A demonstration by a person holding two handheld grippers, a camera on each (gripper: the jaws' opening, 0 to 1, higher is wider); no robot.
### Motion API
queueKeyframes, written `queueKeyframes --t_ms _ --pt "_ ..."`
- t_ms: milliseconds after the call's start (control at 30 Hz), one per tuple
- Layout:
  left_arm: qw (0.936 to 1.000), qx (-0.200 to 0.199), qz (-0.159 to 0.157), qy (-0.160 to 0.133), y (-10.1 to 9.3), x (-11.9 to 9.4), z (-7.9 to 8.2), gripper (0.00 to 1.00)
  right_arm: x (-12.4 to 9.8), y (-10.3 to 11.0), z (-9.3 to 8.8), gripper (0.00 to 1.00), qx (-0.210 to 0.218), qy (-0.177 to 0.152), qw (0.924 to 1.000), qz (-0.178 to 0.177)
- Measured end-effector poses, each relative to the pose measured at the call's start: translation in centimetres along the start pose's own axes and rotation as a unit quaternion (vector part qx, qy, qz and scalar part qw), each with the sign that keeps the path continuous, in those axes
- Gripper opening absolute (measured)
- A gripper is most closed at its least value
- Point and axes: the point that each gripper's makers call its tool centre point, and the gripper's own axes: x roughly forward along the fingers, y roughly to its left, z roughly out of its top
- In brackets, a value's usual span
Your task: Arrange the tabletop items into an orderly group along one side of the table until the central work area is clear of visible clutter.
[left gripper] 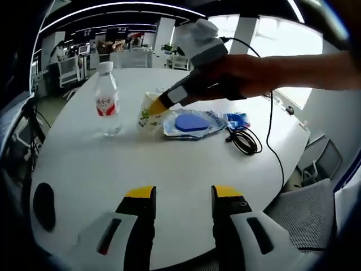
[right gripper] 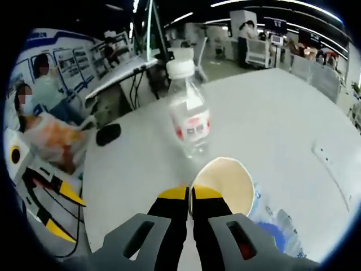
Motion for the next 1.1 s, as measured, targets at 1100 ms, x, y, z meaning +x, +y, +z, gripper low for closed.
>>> queueKeyframes --t_ms 1100 --pt "0.9998 -0.02 0.006 -0.001 1.2 0.2 -0.5 0.38 1.9 -0.6 0.4 0.09 -0.098 0.05 0.9938 -0.018"
